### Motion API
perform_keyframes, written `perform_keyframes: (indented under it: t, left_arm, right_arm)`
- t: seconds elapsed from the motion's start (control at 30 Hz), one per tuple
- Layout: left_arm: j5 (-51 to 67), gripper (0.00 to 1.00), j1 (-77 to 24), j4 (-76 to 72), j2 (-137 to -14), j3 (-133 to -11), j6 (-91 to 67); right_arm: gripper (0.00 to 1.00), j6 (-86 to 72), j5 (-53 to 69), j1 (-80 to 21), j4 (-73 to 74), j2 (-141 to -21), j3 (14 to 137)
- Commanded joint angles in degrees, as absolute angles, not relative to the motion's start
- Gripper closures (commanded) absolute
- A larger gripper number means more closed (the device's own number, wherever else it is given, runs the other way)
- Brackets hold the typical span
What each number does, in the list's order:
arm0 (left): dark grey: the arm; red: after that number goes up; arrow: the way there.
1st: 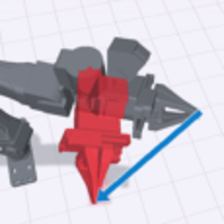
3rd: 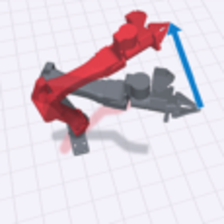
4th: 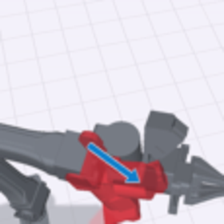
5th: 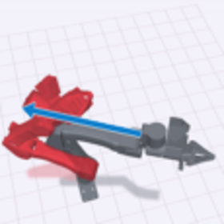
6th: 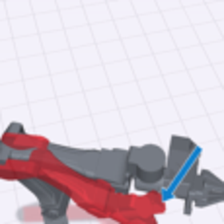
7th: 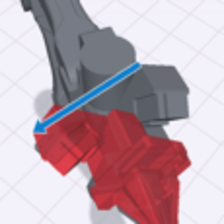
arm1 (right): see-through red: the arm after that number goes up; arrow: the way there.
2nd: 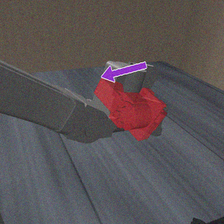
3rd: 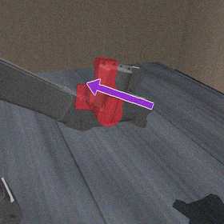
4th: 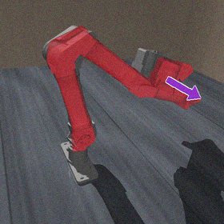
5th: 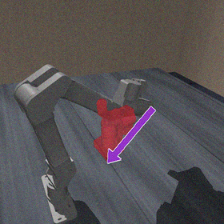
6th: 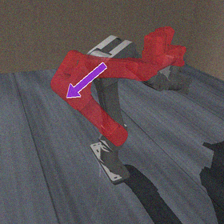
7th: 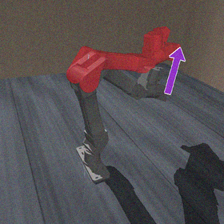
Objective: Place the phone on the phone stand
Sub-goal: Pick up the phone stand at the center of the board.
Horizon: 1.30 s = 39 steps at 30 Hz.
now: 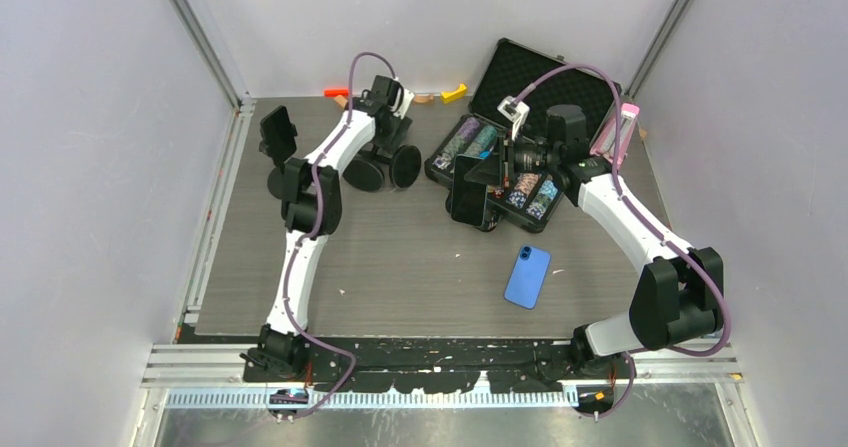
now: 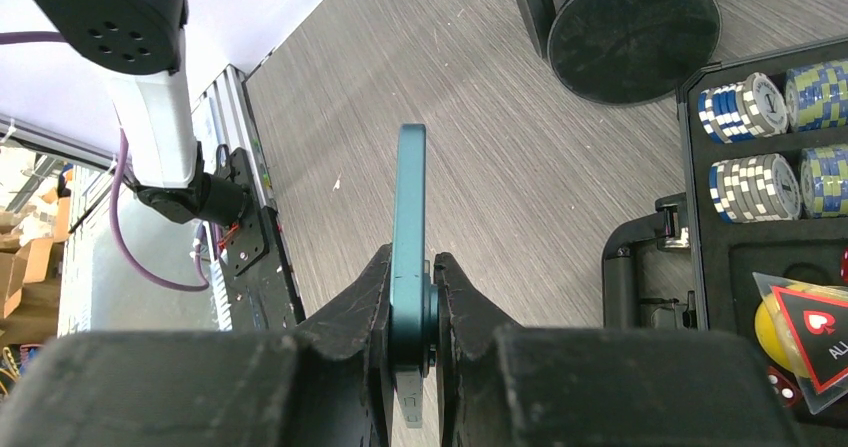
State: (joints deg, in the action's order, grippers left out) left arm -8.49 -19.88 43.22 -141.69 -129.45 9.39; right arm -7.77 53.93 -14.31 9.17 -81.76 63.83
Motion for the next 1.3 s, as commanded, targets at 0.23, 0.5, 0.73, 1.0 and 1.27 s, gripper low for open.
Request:
perform_keyframes:
  t: [0.23,0.5,0.73,1.0,1.27]
  left_arm:
    - [-4.81,0.54,-17.46,41.27,-147.05,-135.73,6.4]
    - [-1.58,0.97,-15.45,33.98,-138.77,-127.03,3.59]
    - [2.52,1.0,-15.3,21.29,-117.43,-108.84,3.49]
    - [13.69,1.0,-15.34,4.1,-95.63,-85.05,0.4]
    - [29.23,1.0,-15.38,-11.78,-80.49,-60.97,-5.88]
  right_arm:
    - [1.0,-9.13,56.35,-13.9,5.16,-81.9,64.05]
    - [1.0,-9.31,56.21,-13.55,5.09,-82.06,63.81]
    - [1.0,-10.03,56.63,-13.54,4.51,-82.15,63.79]
    - [1.0,-10.44,56.69,-13.48,4.04,-81.48,63.72]
    - [1.0,-9.05,55.75,-13.41,5.34,-79.77,63.92]
